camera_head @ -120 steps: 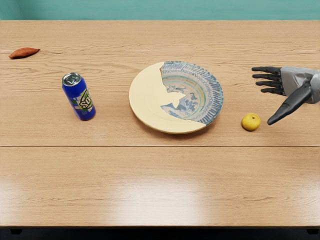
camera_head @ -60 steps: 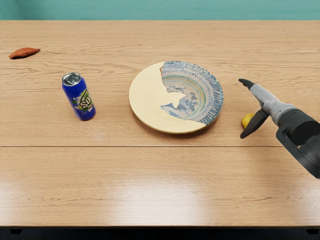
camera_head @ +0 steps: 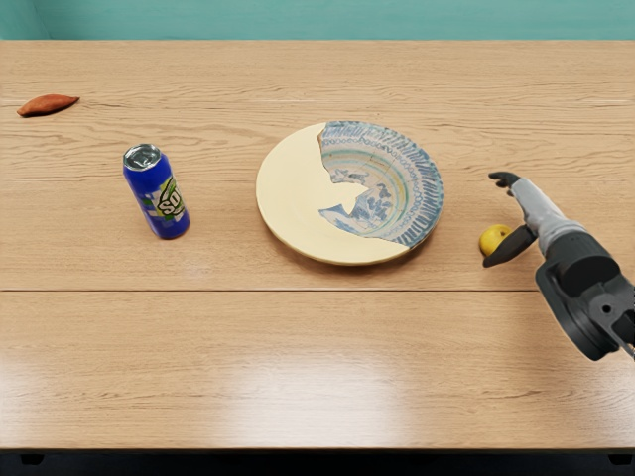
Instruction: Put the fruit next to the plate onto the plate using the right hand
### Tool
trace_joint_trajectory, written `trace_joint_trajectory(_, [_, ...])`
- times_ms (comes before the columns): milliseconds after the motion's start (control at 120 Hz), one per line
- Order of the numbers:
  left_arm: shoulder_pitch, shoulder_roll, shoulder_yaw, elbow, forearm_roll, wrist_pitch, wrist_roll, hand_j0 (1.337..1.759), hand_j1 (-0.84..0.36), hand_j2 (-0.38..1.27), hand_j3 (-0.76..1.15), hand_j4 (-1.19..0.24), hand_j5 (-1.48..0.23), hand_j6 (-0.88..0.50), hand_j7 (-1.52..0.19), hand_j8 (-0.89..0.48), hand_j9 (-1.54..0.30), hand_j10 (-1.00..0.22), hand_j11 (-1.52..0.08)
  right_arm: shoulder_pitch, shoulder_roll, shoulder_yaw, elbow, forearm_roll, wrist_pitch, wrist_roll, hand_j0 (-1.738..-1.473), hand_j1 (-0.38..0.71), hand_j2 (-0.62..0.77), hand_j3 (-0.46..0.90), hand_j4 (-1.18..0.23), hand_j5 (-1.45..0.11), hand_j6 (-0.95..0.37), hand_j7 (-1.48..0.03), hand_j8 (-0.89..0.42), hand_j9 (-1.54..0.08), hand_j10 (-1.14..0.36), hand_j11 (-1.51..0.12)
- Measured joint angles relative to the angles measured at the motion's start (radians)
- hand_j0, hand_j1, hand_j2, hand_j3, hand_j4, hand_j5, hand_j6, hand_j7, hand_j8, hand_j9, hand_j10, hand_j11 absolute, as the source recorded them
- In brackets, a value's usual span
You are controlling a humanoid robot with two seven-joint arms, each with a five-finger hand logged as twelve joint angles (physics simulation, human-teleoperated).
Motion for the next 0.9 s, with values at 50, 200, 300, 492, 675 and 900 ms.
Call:
trace_joint_trajectory(50, [0.000, 0.000, 0.000, 0.000, 0.000, 0.000, 0.000, 1.658, 0.35, 0.00, 0.00, 0.00, 0.00, 0.00, 0.00, 0.00, 0.00, 0.00, 0.00, 0.001, 0.006, -0.021, -0.007, -0.013, -0.037, 0.000, -1.658, -0.13, -0.03, 0.00, -0.19, -0.24, -0.19, -0.24, -0.19, -0.24, -0.19, -0.24])
trace_joint_trajectory(200, [0.000, 0.000, 0.000, 0.000, 0.000, 0.000, 0.000, 1.658, 0.35, 0.00, 0.00, 0.00, 0.00, 0.00, 0.00, 0.00, 0.00, 0.00, 0.00, 0.002, 0.013, -0.055, -0.026, -0.029, -0.093, 0.000, -1.658, -0.09, -0.04, 0.00, -0.22, -0.28, -0.22, -0.28, -0.22, -0.28, -0.22, -0.28])
trace_joint_trajectory(300, [0.000, 0.000, 0.000, 0.000, 0.000, 0.000, 0.000, 1.658, 0.35, 0.00, 0.00, 0.00, 0.00, 0.00, 0.00, 0.00, 0.00, 0.00, 0.00, 0.001, 0.014, -0.062, -0.034, -0.032, -0.112, 0.000, -1.658, -0.05, -0.05, 0.00, -0.25, -0.32, -0.25, -0.32, -0.25, -0.32, -0.25, -0.32])
trace_joint_trajectory(492, [-0.001, 0.000, 0.000, 0.000, 0.000, 0.000, 0.000, 1.658, 0.35, 0.00, 0.00, 0.00, 0.00, 0.00, 0.00, 0.00, 0.00, 0.00, 0.00, 0.003, 0.022, -0.066, -0.059, -0.025, -0.116, 0.001, -1.658, 0.07, -0.05, 0.00, -0.32, -0.42, -0.32, -0.42, -0.32, -0.42, -0.32, -0.42])
trace_joint_trajectory(675, [0.000, 0.000, 0.000, 0.000, 0.000, 0.000, 0.000, 1.658, 0.35, 0.00, 0.00, 0.00, 0.00, 0.00, 0.00, 0.00, 0.00, 0.00, 0.00, 0.003, 0.027, -0.067, -0.074, -0.022, -0.115, 0.000, -1.658, 0.10, -0.07, 0.00, -0.36, -0.47, -0.36, -0.47, -0.36, -0.47, -0.36, -0.47])
trace_joint_trajectory(900, [-0.001, 0.000, 0.000, 0.000, 0.000, 0.000, 0.000, 1.658, 0.35, 0.00, 0.00, 0.00, 0.00, 0.00, 0.00, 0.00, 0.00, 0.00, 0.00, 0.012, 0.026, -0.080, -0.074, 0.001, -0.106, -0.001, -1.657, 0.21, -0.04, 0.00, -0.48, -0.63, -0.49, -0.63, -0.42, -0.63, -0.48, -0.63])
